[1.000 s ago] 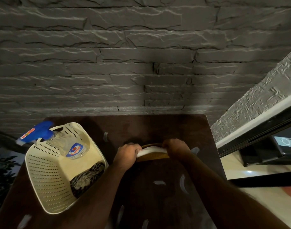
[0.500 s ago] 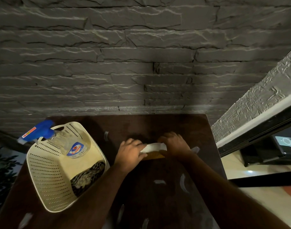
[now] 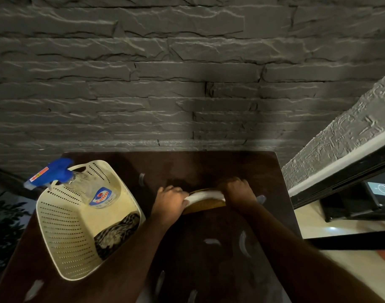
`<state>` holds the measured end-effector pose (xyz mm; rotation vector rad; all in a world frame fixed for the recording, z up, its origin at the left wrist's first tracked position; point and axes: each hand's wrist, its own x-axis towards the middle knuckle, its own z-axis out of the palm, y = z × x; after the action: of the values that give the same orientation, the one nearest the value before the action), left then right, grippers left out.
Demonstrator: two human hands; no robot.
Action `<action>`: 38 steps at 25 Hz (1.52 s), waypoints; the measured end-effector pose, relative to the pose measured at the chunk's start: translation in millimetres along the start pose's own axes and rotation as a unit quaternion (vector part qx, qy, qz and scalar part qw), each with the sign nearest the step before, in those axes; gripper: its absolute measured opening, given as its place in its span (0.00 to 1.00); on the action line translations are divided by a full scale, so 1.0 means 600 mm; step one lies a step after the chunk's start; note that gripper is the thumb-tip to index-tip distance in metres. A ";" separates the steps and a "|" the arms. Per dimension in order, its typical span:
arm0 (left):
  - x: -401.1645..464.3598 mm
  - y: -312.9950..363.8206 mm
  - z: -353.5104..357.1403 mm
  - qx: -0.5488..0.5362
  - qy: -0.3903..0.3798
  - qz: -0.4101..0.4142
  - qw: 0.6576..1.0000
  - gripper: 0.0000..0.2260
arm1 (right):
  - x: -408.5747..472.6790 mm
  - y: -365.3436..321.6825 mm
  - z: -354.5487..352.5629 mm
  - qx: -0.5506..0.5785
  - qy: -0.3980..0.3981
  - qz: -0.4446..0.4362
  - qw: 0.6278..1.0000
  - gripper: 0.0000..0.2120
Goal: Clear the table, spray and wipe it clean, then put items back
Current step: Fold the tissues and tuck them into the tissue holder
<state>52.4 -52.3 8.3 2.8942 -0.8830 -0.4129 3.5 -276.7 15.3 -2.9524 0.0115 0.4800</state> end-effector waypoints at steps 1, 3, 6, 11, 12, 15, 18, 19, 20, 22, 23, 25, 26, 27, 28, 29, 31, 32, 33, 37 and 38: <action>-0.002 -0.001 0.003 -0.011 0.005 -0.013 1.000 0.18 | 0.001 0.004 -0.002 -0.005 0.027 0.016 0.999 0.15; -0.006 0.000 0.007 -0.036 0.015 -0.027 0.999 0.27 | 0.003 0.009 -0.007 -0.002 0.081 0.039 0.996 0.15; 0.004 0.013 0.007 -0.050 -0.004 -0.015 0.999 0.35 | 0.010 0.001 -0.015 0.028 0.038 0.015 0.999 0.23; 0.026 0.034 0.024 -0.053 -0.052 -0.037 0.997 0.30 | 0.019 -0.030 0.015 -0.009 -0.101 -0.002 0.995 0.35; 0.023 0.037 0.030 -0.047 -0.043 -0.041 0.997 0.26 | 0.020 -0.034 0.023 -0.017 -0.088 0.004 0.996 0.30; 0.004 0.043 0.040 -0.047 -0.014 -0.050 0.998 0.22 | 0.008 -0.044 0.032 -0.025 -0.051 0.010 0.998 0.20; -0.024 0.047 0.036 -0.054 0.003 -0.063 0.997 0.20 | -0.010 -0.045 0.031 -0.023 -0.042 -0.009 0.999 0.20; -0.033 0.049 0.031 -0.046 0.010 -0.069 0.996 0.20 | -0.015 -0.046 0.026 -0.021 -0.040 -0.014 0.999 0.20; -0.044 0.053 0.026 -0.040 0.019 -0.076 0.996 0.20 | -0.022 -0.046 0.020 -0.016 -0.038 -0.021 0.999 0.20; -0.076 0.061 0.013 -0.029 0.045 -0.094 0.994 0.20 | -0.043 -0.056 0.007 -0.013 -0.022 -0.044 0.999 0.21; -0.095 0.065 0.006 -0.023 0.060 -0.105 0.992 0.20 | -0.056 -0.062 0.000 -0.015 -0.009 -0.057 0.998 0.21; -0.137 0.073 -0.006 -0.023 0.089 -0.130 0.987 0.20 | -0.080 -0.079 -0.012 -0.013 0.016 -0.087 0.996 0.21; -0.160 0.075 -0.010 -0.027 0.099 -0.143 0.984 0.20 | -0.092 -0.092 -0.015 -0.010 0.023 -0.102 0.994 0.21; -0.180 0.077 -0.013 -0.035 0.107 -0.152 0.982 0.20 | -0.102 -0.103 -0.019 -0.005 0.029 -0.113 0.993 0.21; -0.205 0.079 -0.015 -0.044 0.113 -0.166 0.979 0.20 | -0.114 -0.117 -0.020 -0.003 0.033 -0.130 0.991 0.20; -0.236 0.080 -0.016 -0.053 0.119 -0.180 0.975 0.19 | -0.129 -0.134 -0.021 -0.007 0.036 -0.153 0.988 0.19; -0.299 0.080 -0.016 -0.069 0.136 -0.205 0.967 0.17 | -0.157 -0.167 -0.023 -0.014 0.035 -0.202 0.979 0.19; -0.332 0.079 -0.014 -0.077 0.144 -0.220 0.962 0.17 | -0.172 -0.184 -0.021 -0.009 0.032 -0.224 0.974 0.20; -0.366 0.075 -0.012 -0.084 0.152 -0.237 0.956 0.17 | -0.188 -0.204 -0.019 -0.001 0.028 -0.241 0.970 0.21; -0.496 0.053 0.015 -0.097 0.154 -0.305 0.935 0.18 | -0.245 -0.300 0.004 -0.003 0.010 -0.307 0.952 0.24; -0.537 0.047 0.025 -0.095 0.151 -0.322 0.930 0.18 | -0.263 -0.332 0.014 -0.015 0.005 -0.326 0.945 0.24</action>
<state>-223.4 104.2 73.0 2.8746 0.1630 -0.0700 -142.5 -81.0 86.4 -2.7465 -0.9399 0.3595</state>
